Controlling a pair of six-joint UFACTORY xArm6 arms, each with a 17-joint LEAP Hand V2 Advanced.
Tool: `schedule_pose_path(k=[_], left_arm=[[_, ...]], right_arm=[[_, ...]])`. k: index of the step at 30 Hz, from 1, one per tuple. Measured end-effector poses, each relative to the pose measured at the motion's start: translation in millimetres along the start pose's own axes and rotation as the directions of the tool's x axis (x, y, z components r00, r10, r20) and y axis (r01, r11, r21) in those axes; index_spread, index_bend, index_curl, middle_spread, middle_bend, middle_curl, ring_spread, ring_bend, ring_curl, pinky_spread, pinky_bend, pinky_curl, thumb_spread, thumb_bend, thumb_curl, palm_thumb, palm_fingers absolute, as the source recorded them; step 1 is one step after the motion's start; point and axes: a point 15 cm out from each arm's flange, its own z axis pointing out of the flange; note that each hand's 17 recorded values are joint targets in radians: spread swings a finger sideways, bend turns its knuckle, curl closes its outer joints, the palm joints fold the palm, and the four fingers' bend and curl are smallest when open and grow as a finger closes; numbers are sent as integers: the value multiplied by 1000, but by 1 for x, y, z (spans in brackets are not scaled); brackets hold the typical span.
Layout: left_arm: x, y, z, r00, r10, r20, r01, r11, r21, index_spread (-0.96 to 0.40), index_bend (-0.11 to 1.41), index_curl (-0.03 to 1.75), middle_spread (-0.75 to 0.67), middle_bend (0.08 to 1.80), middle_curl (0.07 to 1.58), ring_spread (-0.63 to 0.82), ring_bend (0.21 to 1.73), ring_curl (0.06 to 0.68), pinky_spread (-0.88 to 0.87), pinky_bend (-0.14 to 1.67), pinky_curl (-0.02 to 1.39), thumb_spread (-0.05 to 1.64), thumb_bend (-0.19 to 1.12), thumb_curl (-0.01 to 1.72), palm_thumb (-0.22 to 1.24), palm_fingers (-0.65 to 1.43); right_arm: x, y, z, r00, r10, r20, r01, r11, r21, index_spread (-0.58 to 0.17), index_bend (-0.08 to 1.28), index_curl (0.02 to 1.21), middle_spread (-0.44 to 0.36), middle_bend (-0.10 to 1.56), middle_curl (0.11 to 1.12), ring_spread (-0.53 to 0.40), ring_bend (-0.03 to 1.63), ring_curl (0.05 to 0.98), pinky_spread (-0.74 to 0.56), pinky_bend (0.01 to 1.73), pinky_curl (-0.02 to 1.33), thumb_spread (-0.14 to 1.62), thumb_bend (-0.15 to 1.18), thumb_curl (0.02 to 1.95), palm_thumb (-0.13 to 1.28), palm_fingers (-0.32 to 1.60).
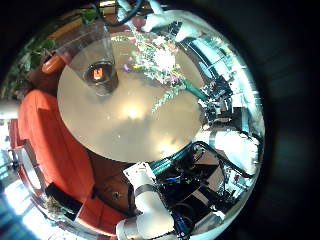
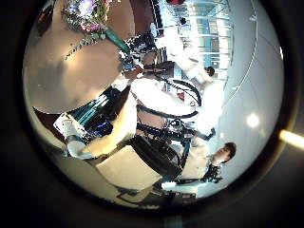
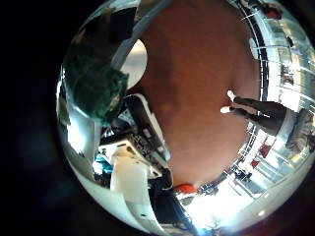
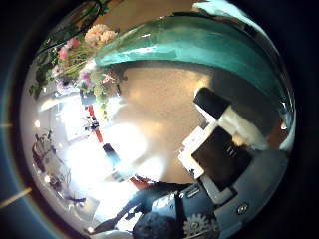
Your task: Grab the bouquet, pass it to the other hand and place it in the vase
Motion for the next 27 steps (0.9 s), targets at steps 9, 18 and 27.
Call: schedule_pose_path(k=[9,18,27], left_arm=[[2,-3,-2,1000,-3,3,3,1000,0,112,199,456,330,203,370,478,473,171,457,169,208,1136,-20,335,401,267],[3,-4,-3,1000,-12,4,12,1000,5,112,198,457,330,203,370,478,473,170,457,169,207,1136,-20,335,401,267],[10,-8,-9,1000,-19,6,19,1000,18,110,198,453,330,205,371,479,471,171,458,170,208,1139,-20,336,404,265]], right_arm=[[5,-19,0,998,-15,-60,13,999,-33,-469,567,705,-301,882,669,-263,1169,498,-419,1087,404,916,-13,541,925,1247],[5,-57,-47,994,-17,-106,38,979,199,-428,941,931,-252,1181,833,-242,1335,612,-278,1348,558,860,25,626,1094,1213],[-6,-76,-146,991,-38,-131,87,917,390,-335,1096,979,-181,1305,857,-215,1419,677,-209,1382,640,830,39,755,1157,1160]])
